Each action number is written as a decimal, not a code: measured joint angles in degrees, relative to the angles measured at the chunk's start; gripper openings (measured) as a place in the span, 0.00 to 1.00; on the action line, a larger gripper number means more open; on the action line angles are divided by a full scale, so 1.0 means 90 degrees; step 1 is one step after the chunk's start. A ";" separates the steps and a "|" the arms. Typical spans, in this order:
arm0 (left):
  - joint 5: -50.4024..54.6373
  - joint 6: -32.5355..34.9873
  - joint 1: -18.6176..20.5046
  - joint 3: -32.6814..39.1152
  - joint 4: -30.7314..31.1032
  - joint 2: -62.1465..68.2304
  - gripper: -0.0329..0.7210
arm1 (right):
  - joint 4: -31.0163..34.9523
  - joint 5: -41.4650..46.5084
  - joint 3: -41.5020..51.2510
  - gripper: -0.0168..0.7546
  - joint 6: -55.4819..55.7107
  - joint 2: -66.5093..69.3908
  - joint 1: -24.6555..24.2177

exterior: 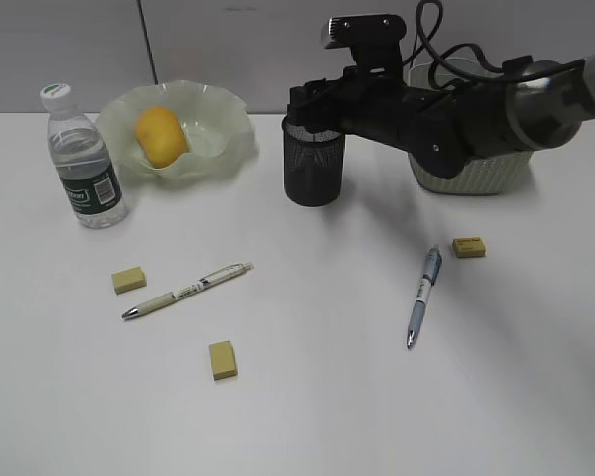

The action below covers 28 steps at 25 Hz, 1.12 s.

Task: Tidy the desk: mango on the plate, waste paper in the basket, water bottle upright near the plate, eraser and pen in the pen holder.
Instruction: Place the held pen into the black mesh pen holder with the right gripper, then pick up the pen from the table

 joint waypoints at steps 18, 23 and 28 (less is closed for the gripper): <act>0.0000 0.0000 0.0000 0.0000 0.0000 0.0000 0.73 | -0.0248 0.5746 -0.0365 0.63 -0.0012 -0.1918 0.0000; 0.0000 0.0000 0.0000 0.0000 0.0000 0.0000 0.73 | 0.0285 0.7891 -0.0370 0.61 -0.0845 -0.1938 0.0000; 0.0000 0.0000 0.0000 0.0000 0.0000 0.0000 0.73 | 0.0687 0.9247 -0.0370 0.61 -0.1384 -0.2168 0.0000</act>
